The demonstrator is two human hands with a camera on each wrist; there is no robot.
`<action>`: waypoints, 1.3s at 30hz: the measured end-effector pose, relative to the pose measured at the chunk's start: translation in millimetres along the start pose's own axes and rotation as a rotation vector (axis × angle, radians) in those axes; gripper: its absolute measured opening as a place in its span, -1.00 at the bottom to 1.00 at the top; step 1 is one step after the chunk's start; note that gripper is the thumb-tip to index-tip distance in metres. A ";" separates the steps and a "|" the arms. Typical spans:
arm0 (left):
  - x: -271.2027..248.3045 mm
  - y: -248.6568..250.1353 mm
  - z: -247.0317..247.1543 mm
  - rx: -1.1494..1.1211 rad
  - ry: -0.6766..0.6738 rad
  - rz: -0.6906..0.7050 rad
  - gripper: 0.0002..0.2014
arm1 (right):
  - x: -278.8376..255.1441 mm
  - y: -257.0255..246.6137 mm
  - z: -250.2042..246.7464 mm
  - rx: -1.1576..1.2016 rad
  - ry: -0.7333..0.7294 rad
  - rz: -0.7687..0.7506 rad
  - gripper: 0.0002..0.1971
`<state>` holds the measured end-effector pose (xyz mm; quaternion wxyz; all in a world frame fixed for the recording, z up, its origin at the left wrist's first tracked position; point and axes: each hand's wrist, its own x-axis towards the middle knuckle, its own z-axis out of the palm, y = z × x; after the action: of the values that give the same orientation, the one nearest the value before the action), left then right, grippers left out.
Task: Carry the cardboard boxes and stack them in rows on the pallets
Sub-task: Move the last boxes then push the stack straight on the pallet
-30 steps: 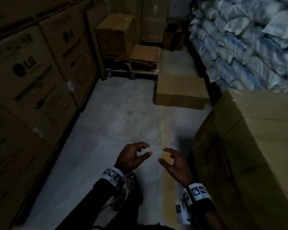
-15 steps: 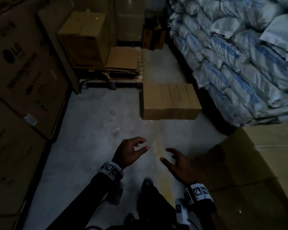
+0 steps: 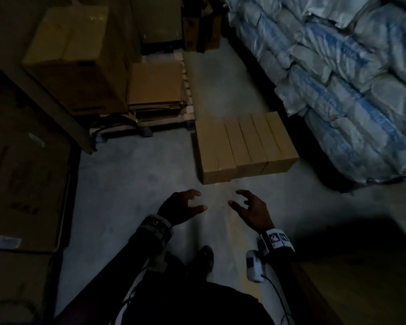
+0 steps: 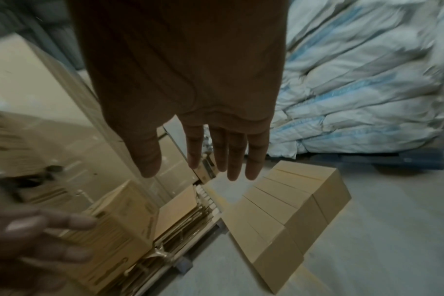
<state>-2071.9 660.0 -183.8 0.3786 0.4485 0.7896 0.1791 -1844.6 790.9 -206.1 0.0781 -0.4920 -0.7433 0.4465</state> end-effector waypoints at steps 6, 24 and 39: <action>122.7 1.4 -30.0 -0.053 -0.127 -0.084 -0.37 | 125.9 -21.0 -5.5 -0.023 -0.045 0.112 -0.42; 544.5 -171.6 84.6 -0.009 -0.408 -0.306 -0.20 | 533.2 170.3 140.6 -0.115 -0.163 0.622 -0.09; 707.2 -271.2 217.5 -0.172 -0.284 -0.456 0.03 | 666.3 323.2 221.0 -0.066 -0.019 0.616 0.07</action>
<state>-2282.1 1099.7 -803.0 0.5527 0.2461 0.7911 0.0907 -2089.1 1232.8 -790.9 -0.0840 -0.6920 -0.5742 0.4294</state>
